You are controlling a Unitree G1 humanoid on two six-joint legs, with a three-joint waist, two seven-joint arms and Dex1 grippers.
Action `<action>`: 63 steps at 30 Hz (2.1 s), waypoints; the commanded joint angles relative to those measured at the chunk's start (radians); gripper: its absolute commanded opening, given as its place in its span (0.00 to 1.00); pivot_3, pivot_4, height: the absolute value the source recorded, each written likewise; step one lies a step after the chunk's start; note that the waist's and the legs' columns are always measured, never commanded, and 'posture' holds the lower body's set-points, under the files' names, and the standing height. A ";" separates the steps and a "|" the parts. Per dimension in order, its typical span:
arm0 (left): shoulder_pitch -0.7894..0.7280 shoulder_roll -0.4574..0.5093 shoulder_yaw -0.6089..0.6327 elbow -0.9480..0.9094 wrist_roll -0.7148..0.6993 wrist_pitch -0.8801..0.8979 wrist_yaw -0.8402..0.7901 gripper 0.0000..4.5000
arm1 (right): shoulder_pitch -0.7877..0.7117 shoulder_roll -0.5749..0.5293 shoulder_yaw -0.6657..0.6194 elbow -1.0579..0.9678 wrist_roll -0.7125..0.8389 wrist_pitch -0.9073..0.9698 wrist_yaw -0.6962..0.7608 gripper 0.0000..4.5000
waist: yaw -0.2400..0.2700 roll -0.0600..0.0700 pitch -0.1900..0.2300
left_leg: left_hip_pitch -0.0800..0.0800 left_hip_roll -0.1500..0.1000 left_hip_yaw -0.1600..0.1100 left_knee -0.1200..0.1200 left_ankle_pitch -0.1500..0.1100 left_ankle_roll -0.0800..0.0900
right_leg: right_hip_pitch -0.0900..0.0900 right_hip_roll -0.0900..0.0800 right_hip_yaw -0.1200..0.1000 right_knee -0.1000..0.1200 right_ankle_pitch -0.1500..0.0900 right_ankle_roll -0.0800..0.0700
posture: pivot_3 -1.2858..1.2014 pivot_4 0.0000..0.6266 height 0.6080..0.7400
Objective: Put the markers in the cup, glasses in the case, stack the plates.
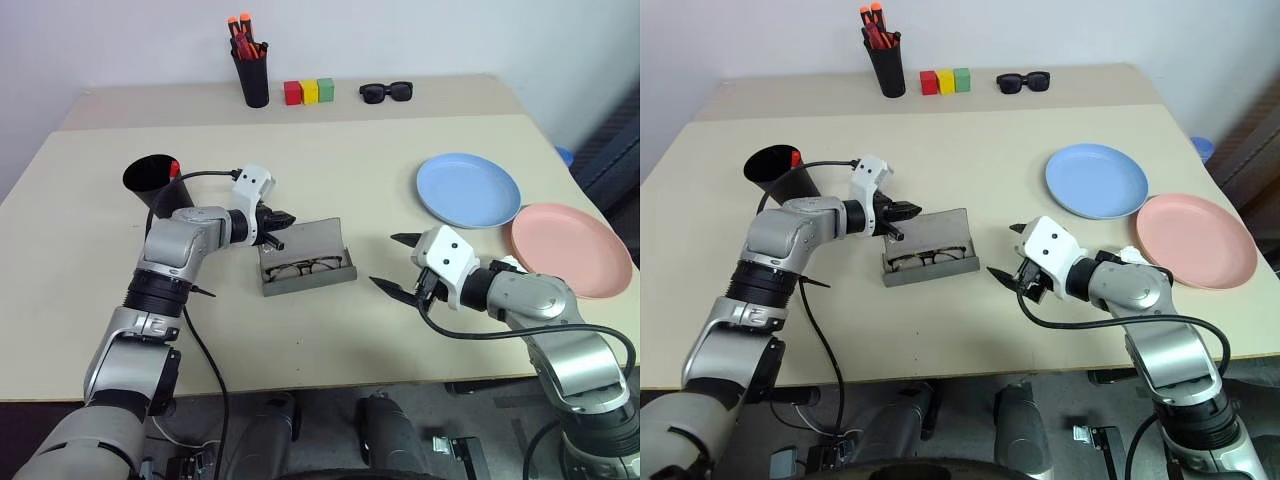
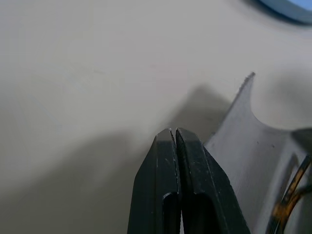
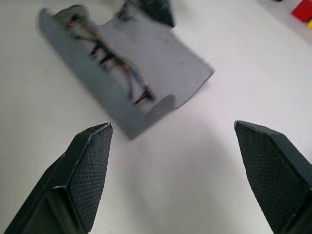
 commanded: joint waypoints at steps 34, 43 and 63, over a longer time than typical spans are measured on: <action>-0.109 0.020 -0.078 0.211 0.144 -0.174 -0.288 0.01 | 0.038 -0.001 -0.024 0.008 0.120 -0.085 -0.016 0.90 | 0.002 0.000 0.000 | 0.000 0.000 0.002 0.001 0.000 0.000 | 0.001 0.000 -0.001 0.000 0.000 0.000 | 0.52 0.24 1.00; -0.039 0.074 -0.055 0.085 0.105 -0.186 -0.427 0.01 | 0.037 -0.003 -0.017 0.024 0.121 -0.098 -0.030 0.90 | 0.002 0.000 0.000 | 0.000 0.000 0.000 0.001 0.000 0.000 | 0.001 0.000 -0.001 0.000 0.000 0.000 | 0.52 0.24 1.00; 0.326 0.225 -0.024 -0.417 0.041 -0.275 -0.459 0.01 | -0.052 -0.005 0.008 0.165 0.065 -0.117 -0.063 0.90 | 0.005 0.000 0.000 | 0.000 0.000 -0.001 0.001 0.000 0.000 | 0.001 -0.001 0.000 0.000 -0.001 -0.002 | 0.52 0.24 1.00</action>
